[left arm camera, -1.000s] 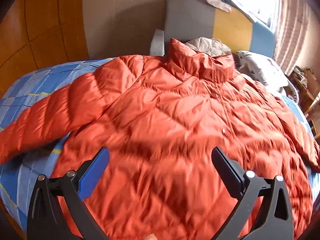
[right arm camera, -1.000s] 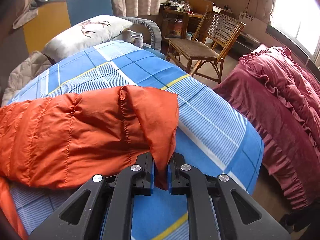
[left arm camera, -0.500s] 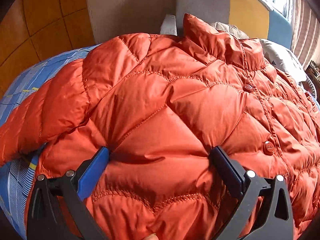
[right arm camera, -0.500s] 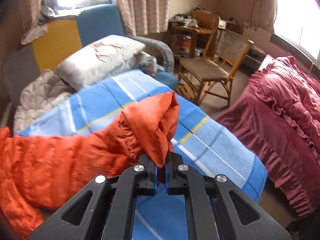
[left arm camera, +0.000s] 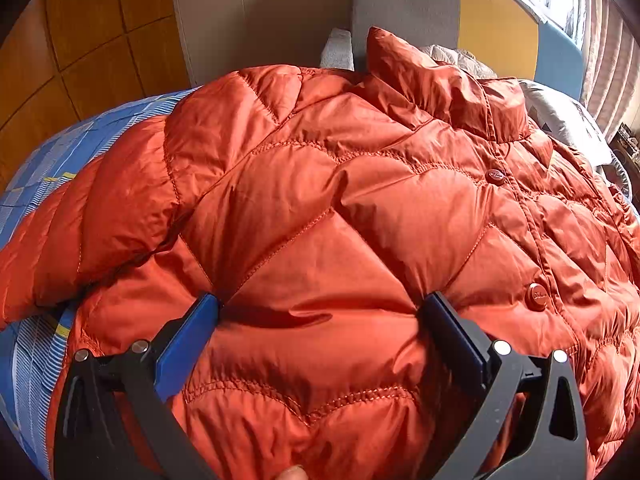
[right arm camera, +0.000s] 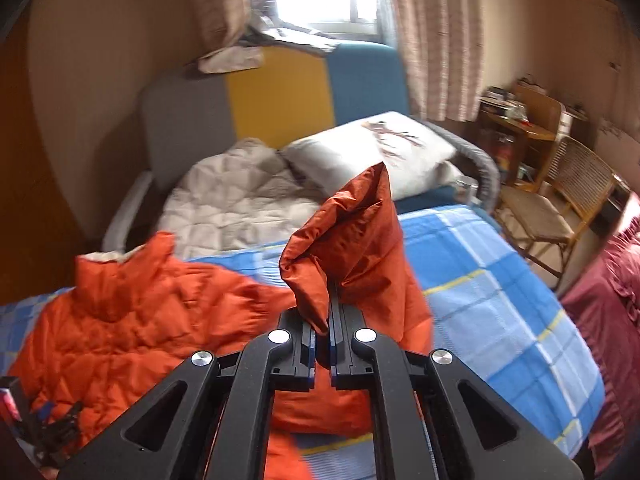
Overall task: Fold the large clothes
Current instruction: 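Carry the sleeve across the jacket body toward the left gripper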
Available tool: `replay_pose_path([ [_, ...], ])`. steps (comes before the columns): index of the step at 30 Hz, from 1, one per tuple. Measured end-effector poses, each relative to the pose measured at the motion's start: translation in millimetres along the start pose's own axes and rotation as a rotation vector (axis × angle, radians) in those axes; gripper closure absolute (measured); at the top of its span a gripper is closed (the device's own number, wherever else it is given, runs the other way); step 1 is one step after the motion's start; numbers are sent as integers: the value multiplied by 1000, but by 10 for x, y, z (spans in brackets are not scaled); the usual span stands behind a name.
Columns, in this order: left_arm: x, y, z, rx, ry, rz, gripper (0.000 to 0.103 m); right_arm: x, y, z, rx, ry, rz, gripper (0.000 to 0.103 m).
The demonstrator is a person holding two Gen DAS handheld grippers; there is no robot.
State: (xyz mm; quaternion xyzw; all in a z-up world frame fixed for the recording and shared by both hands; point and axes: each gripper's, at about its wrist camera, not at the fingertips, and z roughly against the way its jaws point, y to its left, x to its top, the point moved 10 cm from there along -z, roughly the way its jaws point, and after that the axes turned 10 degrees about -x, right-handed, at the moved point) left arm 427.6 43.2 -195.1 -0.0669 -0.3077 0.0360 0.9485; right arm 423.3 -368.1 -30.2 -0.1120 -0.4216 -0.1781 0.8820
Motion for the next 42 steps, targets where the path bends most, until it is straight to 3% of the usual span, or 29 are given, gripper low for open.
replay_pose_path([
  [6,-9,32,21,-10,-3,7,2,-48,962,129,140,4,79,99],
  [15,-60,75,71,-17,-10,13,2,-380,2426,248,356,71,212,99],
  [21,-70,85,97,-27,-15,21,2,-723,3069,212,448,150,298,99],
  [29,-71,78,99,-27,-16,22,2,-1169,3299,156,559,257,340,97],
  [42,-73,80,120,-23,-18,23,2,-1199,3253,169,609,282,293,92],
])
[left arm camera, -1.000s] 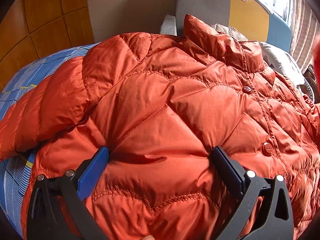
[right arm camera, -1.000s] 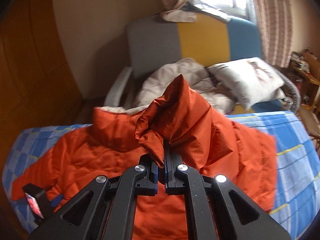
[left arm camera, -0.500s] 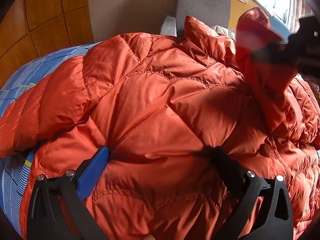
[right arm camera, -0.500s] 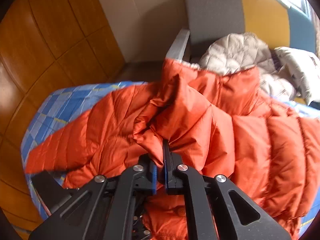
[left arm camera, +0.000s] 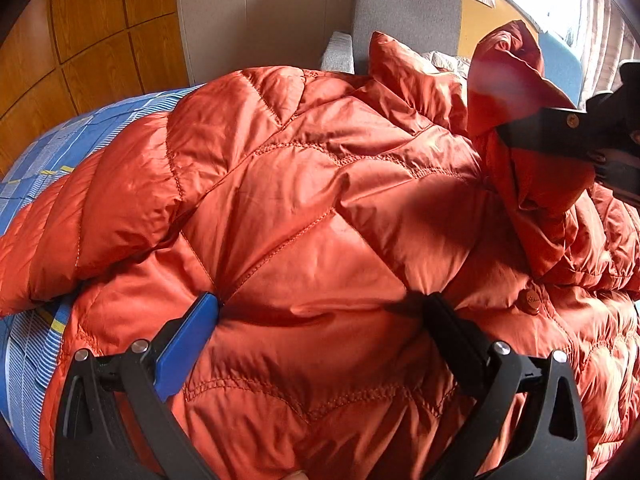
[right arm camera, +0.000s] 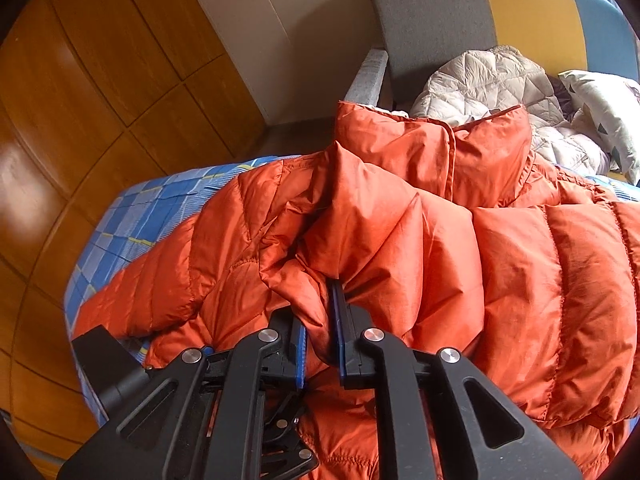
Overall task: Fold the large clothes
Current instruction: 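Carry the sleeve across the jacket body toward the left gripper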
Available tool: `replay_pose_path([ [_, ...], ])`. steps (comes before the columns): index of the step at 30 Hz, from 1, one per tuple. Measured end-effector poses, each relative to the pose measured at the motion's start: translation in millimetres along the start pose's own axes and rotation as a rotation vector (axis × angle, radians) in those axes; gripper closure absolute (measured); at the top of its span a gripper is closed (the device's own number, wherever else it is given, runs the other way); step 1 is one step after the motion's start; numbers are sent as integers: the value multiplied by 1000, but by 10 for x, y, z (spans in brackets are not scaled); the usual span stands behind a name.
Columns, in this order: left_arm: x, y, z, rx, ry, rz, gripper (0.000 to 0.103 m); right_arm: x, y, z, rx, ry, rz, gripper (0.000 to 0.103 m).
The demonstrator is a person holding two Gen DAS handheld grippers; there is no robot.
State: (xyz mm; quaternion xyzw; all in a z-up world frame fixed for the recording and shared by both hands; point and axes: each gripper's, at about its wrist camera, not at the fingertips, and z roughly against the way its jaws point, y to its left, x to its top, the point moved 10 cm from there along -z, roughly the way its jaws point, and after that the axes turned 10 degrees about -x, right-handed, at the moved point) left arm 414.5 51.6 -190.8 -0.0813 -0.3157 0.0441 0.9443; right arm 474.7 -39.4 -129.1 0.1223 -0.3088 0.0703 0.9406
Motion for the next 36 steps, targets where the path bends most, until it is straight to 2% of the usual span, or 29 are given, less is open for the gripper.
replay_pose_path([
  [2,3,3,6,-1,-1,2,2,3,-3,10,-5,-4,3,92],
  [5,2,8,12,-6,-3,5,2,2,-5,51,-16,-11,6,70],
  [6,0,5,17,-7,-5,8,2,1,0,72,-17,-17,7,50],
  [7,-4,7,24,-9,-5,10,2,10,9,110,-15,-33,4,37],
  [14,-32,39,85,-30,-19,34,2,30,5,219,-44,-70,10,36],
  [18,-33,64,143,-54,-28,59,2,21,-213,364,-83,-106,-38,36],
  [23,43,97,240,-103,-59,109,2,-60,-830,645,-149,-171,-182,36],
  [32,316,-36,362,-218,-118,153,2,-543,-1958,1111,-268,-269,-461,37],
  [35,394,-111,318,-253,-110,166,6,-646,-2247,1137,-312,-275,-548,44],
  [36,419,-128,299,-257,-108,166,11,-674,-2343,1108,-316,-266,-576,47],
])
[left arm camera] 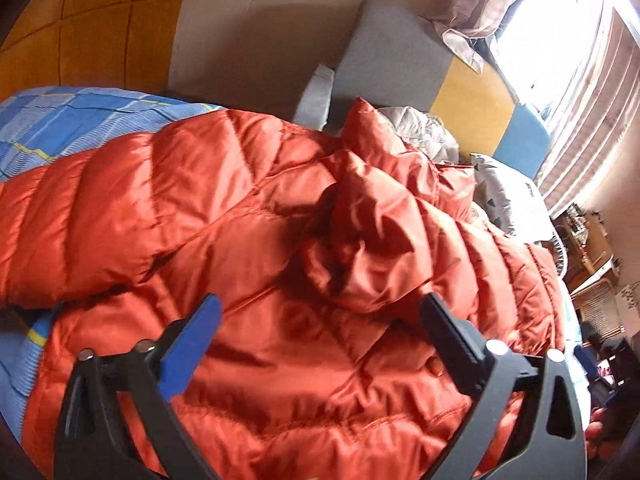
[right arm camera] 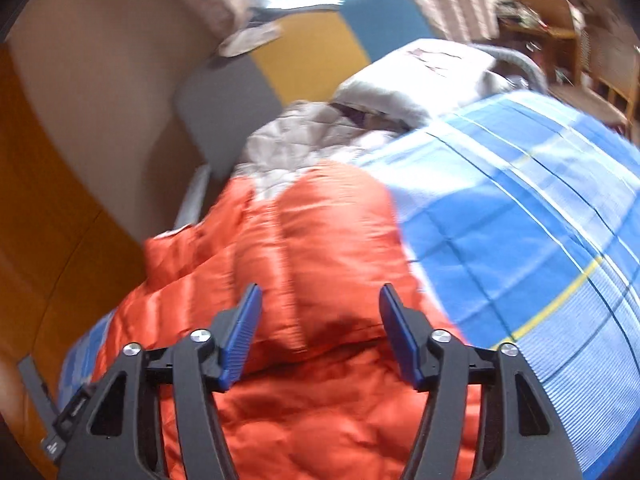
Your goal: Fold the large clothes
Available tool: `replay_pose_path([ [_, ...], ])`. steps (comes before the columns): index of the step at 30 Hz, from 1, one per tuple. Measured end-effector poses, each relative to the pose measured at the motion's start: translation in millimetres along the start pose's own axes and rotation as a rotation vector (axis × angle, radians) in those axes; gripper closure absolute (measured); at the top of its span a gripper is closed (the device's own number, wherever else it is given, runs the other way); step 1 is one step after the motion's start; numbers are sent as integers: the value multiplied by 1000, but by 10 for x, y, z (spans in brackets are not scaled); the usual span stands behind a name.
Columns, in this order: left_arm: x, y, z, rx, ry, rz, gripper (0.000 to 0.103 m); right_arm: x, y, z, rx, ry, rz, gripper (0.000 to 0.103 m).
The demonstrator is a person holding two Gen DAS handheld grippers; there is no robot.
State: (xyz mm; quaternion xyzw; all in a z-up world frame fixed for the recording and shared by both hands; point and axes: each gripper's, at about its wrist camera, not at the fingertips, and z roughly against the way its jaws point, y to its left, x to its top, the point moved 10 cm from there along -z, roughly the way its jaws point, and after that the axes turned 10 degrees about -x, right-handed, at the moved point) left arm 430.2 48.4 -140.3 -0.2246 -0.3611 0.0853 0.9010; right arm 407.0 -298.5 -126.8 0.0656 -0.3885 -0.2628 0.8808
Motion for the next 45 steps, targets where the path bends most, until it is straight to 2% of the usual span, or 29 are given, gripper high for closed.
replay_pose_path([
  [2,10,-47,-95,-17,23,6,14,14,-131,-120,-29,18,-28,53],
  [3,5,-54,-126,-18,32,8,21,18,-163,-170,-34,28,-34,57],
  [4,2,-60,-170,-20,42,9,33,15,-190,-225,-39,40,-35,61],
  [6,-9,-75,-268,-34,69,13,49,-1,-180,-294,-41,49,-26,61],
  [7,-5,-87,-288,-48,69,7,66,-1,-150,-318,-39,49,-15,61],
  [9,-5,-99,-304,-55,66,-15,84,-10,-87,-333,-29,46,15,61],
  [10,1,-99,-294,-56,59,-22,89,-13,-44,-355,-26,49,39,61],
  [13,-9,-27,-246,-40,45,-31,95,-83,83,-472,-36,74,129,61],
  [20,-146,207,-232,-20,64,0,96,-325,188,-808,-149,139,320,61],
  [23,-183,232,-263,-14,63,-5,95,-389,215,-924,-191,118,383,61],
  [26,-192,247,-229,-3,56,7,88,-430,216,-944,-223,85,425,61],
  [27,-199,250,-187,7,52,17,82,-431,214,-946,-227,81,429,61],
  [28,-189,250,-111,37,33,14,69,-428,214,-947,-229,78,431,61],
  [29,-158,227,-14,58,-2,-1,63,-429,215,-944,-227,76,430,61],
  [32,-59,118,200,65,-73,-36,61,-428,204,-944,-218,68,422,60],
  [35,56,-9,229,42,-90,-52,60,-420,200,-938,-215,64,421,60],
  [38,164,-150,76,44,-66,-91,59,-413,201,-937,-214,62,421,60],
  [40,215,-175,-121,51,-22,-91,59,-419,201,-933,-210,60,419,60],
  [45,120,22,-483,101,61,-85,58,-423,220,-927,-209,52,421,60],
])
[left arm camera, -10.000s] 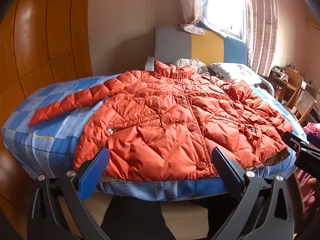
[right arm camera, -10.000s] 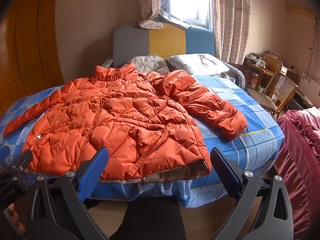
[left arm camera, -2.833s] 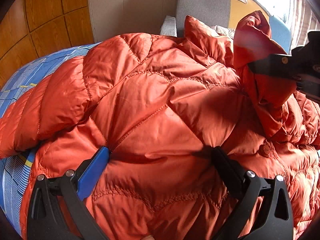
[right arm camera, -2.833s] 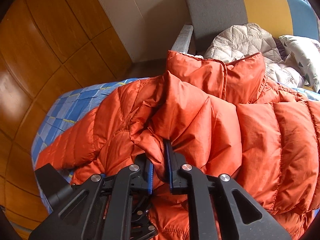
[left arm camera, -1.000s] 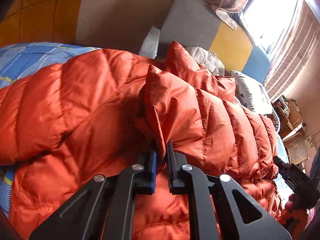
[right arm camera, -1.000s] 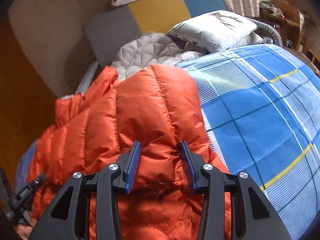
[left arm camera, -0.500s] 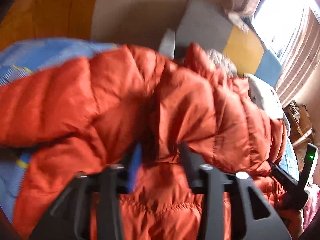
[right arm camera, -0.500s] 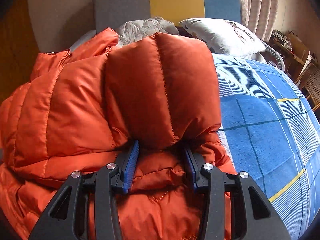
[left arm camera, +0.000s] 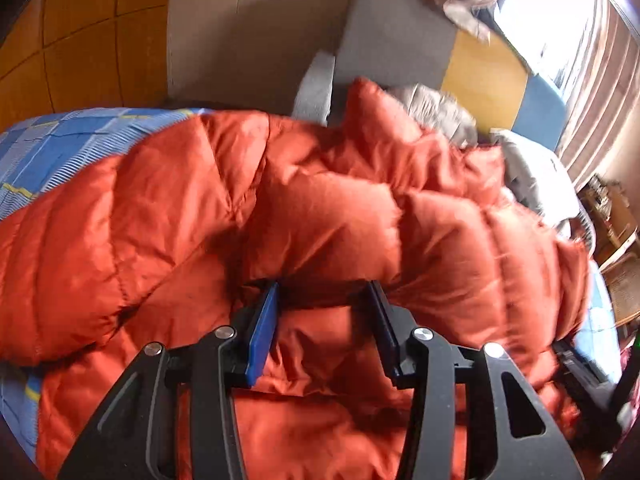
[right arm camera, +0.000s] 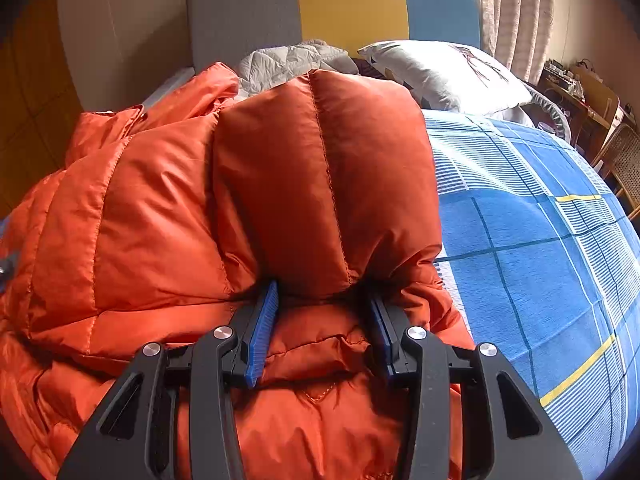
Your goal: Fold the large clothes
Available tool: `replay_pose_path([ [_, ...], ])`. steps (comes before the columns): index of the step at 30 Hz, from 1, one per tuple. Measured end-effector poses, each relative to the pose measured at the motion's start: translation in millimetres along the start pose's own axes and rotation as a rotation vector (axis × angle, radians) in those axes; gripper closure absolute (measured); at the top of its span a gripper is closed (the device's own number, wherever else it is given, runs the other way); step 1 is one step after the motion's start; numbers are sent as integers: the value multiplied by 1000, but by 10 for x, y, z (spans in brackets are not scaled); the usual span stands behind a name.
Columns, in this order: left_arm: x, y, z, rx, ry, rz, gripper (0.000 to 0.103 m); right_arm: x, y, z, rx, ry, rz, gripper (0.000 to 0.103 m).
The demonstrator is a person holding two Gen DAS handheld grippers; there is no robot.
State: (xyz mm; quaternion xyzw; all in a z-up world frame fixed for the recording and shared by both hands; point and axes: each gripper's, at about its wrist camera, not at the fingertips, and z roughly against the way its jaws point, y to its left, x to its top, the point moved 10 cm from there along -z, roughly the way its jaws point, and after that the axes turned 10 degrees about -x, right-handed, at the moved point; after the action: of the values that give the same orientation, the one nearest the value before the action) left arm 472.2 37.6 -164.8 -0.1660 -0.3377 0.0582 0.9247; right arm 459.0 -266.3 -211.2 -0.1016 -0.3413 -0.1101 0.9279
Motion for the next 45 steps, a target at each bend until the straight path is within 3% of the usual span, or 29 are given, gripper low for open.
replay_pose_path([
  [6,-47,35,9,-16,-20,22,56,-16,20,-3,-22,-10,23,60],
  [8,-96,69,174,-16,-31,45,44,-13,19,1,-24,-10,24,60],
  [9,-125,113,260,-4,-43,62,33,-13,19,1,-26,-11,25,60],
  [14,-380,558,753,0,-90,207,33,-12,24,16,-29,-13,25,60],
  [20,-696,1502,1546,56,-185,422,33,-5,22,25,-27,-14,21,60],
  [25,-1022,2554,2186,168,-272,633,36,7,7,18,-23,-15,17,60],
  [30,-1309,3392,2579,200,-369,864,38,0,13,29,-23,-15,19,60],
  [32,-1367,3602,2641,203,-391,910,38,-7,3,25,-25,-16,19,60],
  [35,-1363,3772,2630,190,-414,944,42,-10,5,25,-25,-17,20,60],
  [38,-1345,3914,2616,202,-419,951,56,-14,10,27,-29,-18,23,60],
  [42,-1197,4040,2546,201,-416,933,85,-15,10,29,-30,-18,24,60],
  [45,-1055,3918,2581,202,-421,875,95,-17,11,22,-34,-18,27,60],
])
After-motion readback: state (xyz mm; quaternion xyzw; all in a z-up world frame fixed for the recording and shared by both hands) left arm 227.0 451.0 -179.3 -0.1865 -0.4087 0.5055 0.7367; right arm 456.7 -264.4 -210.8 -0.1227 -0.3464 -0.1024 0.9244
